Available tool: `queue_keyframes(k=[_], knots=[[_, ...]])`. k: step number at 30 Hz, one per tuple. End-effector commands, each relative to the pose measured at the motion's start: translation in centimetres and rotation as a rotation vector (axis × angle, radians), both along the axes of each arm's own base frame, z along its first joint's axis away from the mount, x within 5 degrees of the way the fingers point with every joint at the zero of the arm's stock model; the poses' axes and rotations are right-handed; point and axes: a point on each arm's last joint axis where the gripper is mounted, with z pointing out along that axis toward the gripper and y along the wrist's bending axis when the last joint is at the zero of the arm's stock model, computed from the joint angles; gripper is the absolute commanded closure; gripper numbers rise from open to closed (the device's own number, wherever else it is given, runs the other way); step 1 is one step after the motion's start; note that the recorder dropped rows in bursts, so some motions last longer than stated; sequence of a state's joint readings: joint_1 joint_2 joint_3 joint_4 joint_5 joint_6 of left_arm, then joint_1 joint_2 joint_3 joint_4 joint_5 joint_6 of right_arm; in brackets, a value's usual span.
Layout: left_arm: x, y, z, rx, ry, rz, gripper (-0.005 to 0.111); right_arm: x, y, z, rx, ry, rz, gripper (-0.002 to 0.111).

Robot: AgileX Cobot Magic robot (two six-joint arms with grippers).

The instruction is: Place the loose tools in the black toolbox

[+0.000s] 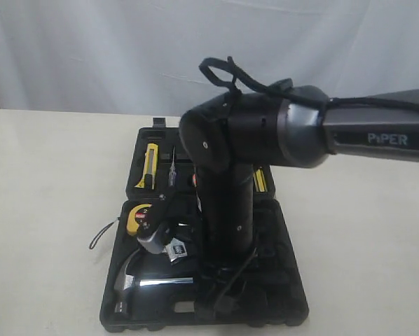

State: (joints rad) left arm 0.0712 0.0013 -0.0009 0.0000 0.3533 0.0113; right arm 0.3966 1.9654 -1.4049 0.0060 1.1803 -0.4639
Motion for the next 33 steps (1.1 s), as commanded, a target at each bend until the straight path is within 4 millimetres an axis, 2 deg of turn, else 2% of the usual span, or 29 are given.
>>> queue_keyframes(k=[1, 7, 18, 26, 33], knots=[[0.0, 0.0, 0.1, -0.003, -0.012, -0.002, 0.107, -1.1, -0.3, -0.6, 0.035, -0.098, 0.003, 0.054], [0.0, 0.0, 0.1, -0.003, -0.012, -0.002, 0.107, -2.0, 0.1, -1.6, 0.118, -0.122, 0.013, 0.054], [0.0, 0.0, 0.1, -0.003, -0.012, -0.002, 0.107, -3.5, 2.3, -2.6, 0.133, -0.143, 0.101, 0.054], [0.0, 0.0, 0.1, -0.003, -0.012, -0.002, 0.107, -3.9, 2.0, -4.0, 0.143, -0.181, 0.109, 0.054], [0.0, 0.0, 0.1, -0.003, -0.012, -0.002, 0.107, -3.0, 2.3, -5.6, 0.150, -0.223, 0.124, 0.054]])
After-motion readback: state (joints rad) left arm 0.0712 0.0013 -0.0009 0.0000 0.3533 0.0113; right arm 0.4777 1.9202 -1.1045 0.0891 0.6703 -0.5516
